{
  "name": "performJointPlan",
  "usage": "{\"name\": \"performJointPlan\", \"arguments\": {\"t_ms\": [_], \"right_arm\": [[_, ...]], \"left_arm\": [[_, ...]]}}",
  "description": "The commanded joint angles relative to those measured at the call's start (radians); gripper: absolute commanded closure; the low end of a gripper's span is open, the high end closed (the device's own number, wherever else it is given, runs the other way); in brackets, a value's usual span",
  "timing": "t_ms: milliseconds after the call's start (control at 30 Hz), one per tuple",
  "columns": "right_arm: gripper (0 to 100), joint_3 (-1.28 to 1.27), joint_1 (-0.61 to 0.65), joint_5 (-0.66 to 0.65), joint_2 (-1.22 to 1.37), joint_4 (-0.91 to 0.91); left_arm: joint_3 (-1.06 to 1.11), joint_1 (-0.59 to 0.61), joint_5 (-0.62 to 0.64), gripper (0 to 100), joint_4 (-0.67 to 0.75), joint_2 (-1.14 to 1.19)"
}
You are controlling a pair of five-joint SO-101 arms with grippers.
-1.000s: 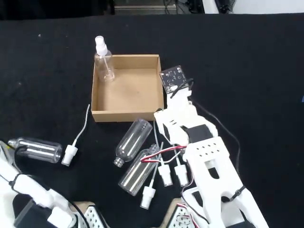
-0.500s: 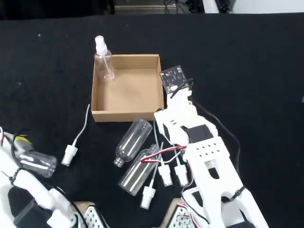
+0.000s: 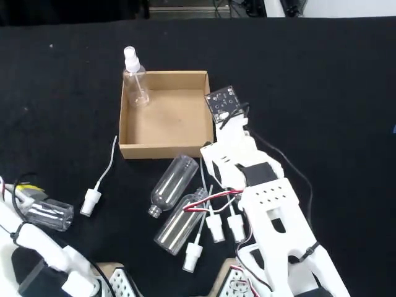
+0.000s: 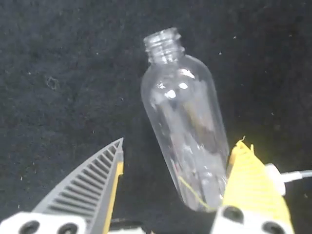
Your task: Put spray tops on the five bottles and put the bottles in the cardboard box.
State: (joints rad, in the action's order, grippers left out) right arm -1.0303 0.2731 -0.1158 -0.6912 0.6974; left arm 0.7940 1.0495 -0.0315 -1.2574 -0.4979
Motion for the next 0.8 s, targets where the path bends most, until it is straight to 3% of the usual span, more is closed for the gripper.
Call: {"name": "performJointPlan", "arguments": {"t_ms": [0,167,300,433,567,767], "right_arm": [[81.5,0.010,0.015,-0.009,-0.039,-0.025],[81.5,0.010,0.015,-0.009,-0.039,-0.025],[81.5,0.010,0.015,-0.009,-0.039,-0.025],[81.5,0.010,0.015,-0.009,-0.039,-0.025],[81.5,0.008,0.015,-0.009,-0.039,-0.025],[81.5,0.008,0.015,-0.009,-0.039,-0.025]], "left_arm": [[0.084,0.031,-0.003,68,0.186,-0.008],[0.214,0.025,-0.003,68,0.388,-0.011],[0.217,0.030,-0.005,69,0.416,-0.009],[0.216,0.024,-0.057,84,0.410,-0.012],[0.191,0.042,-0.302,94,0.394,-0.014],[0.031,0.139,-0.778,86,0.236,-0.006]]}}
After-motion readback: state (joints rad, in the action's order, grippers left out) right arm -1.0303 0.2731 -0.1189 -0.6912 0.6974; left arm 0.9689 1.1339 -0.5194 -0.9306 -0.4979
